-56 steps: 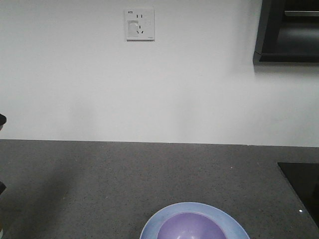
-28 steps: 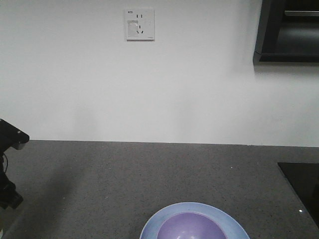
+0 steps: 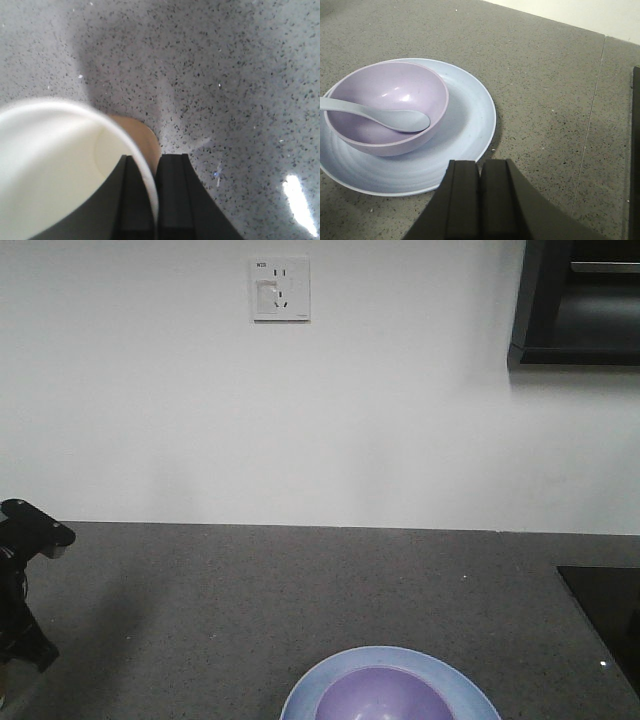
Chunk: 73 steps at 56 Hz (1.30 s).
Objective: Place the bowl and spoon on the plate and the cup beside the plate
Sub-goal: 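Move the left gripper to the brown paper cup and grasp it, then set the paper cup down beside the plate and release it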
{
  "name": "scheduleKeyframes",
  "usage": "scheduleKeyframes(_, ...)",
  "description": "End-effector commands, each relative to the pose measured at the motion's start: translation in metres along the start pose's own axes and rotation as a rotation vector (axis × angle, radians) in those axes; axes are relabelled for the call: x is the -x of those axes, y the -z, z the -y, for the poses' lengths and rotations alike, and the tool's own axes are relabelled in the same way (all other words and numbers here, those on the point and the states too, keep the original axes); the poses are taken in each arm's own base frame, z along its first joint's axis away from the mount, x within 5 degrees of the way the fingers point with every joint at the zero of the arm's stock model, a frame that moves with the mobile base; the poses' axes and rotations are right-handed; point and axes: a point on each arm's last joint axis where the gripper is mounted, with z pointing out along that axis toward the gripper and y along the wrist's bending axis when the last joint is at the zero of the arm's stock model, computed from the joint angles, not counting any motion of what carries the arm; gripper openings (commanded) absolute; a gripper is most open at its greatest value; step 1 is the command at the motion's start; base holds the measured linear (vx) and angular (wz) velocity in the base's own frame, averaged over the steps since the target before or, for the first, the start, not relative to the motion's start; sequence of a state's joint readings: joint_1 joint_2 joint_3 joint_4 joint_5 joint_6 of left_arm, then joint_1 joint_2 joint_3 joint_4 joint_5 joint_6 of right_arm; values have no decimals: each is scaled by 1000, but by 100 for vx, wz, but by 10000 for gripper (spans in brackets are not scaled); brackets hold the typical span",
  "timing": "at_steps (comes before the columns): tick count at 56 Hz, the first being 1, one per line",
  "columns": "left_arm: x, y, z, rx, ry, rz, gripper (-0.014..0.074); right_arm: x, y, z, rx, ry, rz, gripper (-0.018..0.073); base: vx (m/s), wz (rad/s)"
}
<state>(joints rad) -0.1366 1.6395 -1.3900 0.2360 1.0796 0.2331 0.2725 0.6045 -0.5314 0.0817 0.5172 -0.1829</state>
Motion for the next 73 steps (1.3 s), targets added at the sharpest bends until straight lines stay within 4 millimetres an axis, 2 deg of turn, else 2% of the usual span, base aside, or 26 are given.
scheduleKeyframes(1,2,22,-8,43,15,81,-9,15,5,2,-17,5,97,-8,0,0)
scheduleKeyframes(11,3,46,-7,7,57,151,-8,15,5,2,-17,5,97,-8,0,0)
scheduleKeyframes(20,13,86,9,-61,4,285,-6,15,5,2,-17,5,97,-8,0,0)
scheduleKeyframes(25,21,108,28,-85,-74,354,-4,15,5,2,-17,5,97,-8,0,0)
scheduleKeyframes(32,33,130,67,-136,-185,427,-3,15,5,2,-17,5,97,-8,0,0)
scheduleKeyframes(39,37,143,104,-202,-261,501,-3,15,5,2,-17,5,97,-8,0,0)
scheduleKeyframes(44,39,151,122,-261,-258,539,-3,15,5,2,-17,5,97,-8,0,0)
scheduleKeyframes(51,38,156,141,-334,-279,560,-3,15,5,2,-17,5,97,-8,0,0)
scheduleKeyframes(57,41,151,150,-347,-300,541,-3,15,5,2,-17,5,97,-8,0,0)
scheduleKeyframes(73,57,111,168,-361,-315,407,0,15,5,2,-17,5,97,-8,0,0)
